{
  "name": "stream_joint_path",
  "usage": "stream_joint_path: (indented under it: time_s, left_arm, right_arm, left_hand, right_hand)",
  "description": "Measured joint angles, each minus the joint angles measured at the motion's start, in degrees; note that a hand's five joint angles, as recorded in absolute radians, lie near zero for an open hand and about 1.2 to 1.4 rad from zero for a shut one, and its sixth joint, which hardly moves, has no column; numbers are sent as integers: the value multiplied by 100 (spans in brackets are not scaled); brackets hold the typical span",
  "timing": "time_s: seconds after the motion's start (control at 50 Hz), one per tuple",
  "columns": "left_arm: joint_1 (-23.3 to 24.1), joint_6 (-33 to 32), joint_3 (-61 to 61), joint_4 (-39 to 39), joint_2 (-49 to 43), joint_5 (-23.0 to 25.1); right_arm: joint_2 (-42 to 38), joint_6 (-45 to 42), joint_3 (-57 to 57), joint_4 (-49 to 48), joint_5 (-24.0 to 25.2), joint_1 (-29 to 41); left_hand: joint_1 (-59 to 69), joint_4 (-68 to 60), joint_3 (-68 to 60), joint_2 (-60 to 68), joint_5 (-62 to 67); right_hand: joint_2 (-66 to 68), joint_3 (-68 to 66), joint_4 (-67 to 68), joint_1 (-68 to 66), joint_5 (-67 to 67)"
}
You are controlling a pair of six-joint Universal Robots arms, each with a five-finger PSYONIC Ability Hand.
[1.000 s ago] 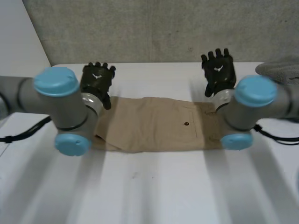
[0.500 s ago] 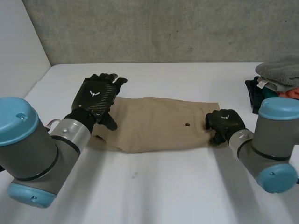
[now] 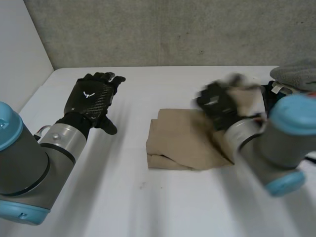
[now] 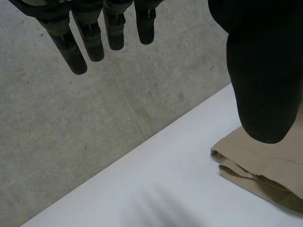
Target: Fold the laundry.
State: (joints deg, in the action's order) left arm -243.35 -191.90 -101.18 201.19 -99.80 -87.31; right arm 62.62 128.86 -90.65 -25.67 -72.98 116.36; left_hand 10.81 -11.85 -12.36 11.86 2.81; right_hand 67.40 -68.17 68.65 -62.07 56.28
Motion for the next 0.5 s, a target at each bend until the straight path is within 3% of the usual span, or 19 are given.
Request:
stream_joint_path:
  time_s: [0.08, 0.12, 0.14, 0.2, 0.26, 0.32, 0.34, 0.38, 0.4, 0.44, 0.5]
  left_arm:
    - [66, 3, 112, -33, -49, -20]
    - [84, 1, 159, -51, -69, -28]
    - [111, 0, 263, -89, -108, -45]
    - [165, 4, 545, -201, -214, -88]
    - [236, 21, 898, -338, -366, -129]
    - [319, 37, 1235, -467, -530, -164]
    - [410, 50, 1525, -573, -681, -185]
    - [445, 54, 1624, -612, -738, -190]
    - [623, 79, 2041, -775, -1001, -193]
    - [852, 118, 2489, -962, -1327, -170]
    - [1151, 165, 3016, -1213, -1779, -114]
  right_arm:
    - [-379, -247, -115, -362, 810, 646]
    - [-465, -293, -109, -378, 920, 747]
    - [-556, -293, -25, -307, 958, 856]
    - [-581, 46, 222, -31, 784, 920]
    - [-354, 1048, 460, 218, 473, 830]
    - [-6, 2367, 617, 401, 194, 634]
    - [243, 3389, 682, 511, 34, 424]
    - [322, 3737, 696, 546, -11, 346]
    - [527, 4734, 739, 726, -115, 48]
    - [593, 5310, 789, 987, -161, -230]
    - [451, 5475, 929, 1407, -173, -502]
  left_hand:
    - [0, 0, 0, 0, 0]
    - [0, 0, 0, 0, 0]
    - [0, 0, 0, 0, 0]
    - [0, 0, 0, 0, 0]
    - [0, 0, 0, 0, 0]
    - [0, 0, 0, 0, 0]
    - [0, 0, 0, 0, 0]
    - [0, 0, 0, 0, 0]
    - [0, 0, 0, 0, 0]
    - [0, 0, 0, 0, 0]
    - [0, 0, 0, 0, 0]
  right_hand:
    - [-332, 391, -426, 0, -100]
    - [-475, 478, -522, 93, -167]
    - [-2091, 2118, -2029, 1632, -1688]
    - [-4604, 4453, -4490, 4121, -4200]
    - [-5501, 5575, -5567, 4934, -5340]
    - [-5526, 5639, -5665, 4934, -5401]
    - [-5526, 5639, -5668, 4934, -5401]
    - [-5526, 5639, -5668, 4934, -5401]
    - [-5526, 5639, -5668, 4934, -5402]
    - [-5526, 5639, -5668, 4934, -5401]
    - [-5526, 5639, -5668, 4934, -5401]
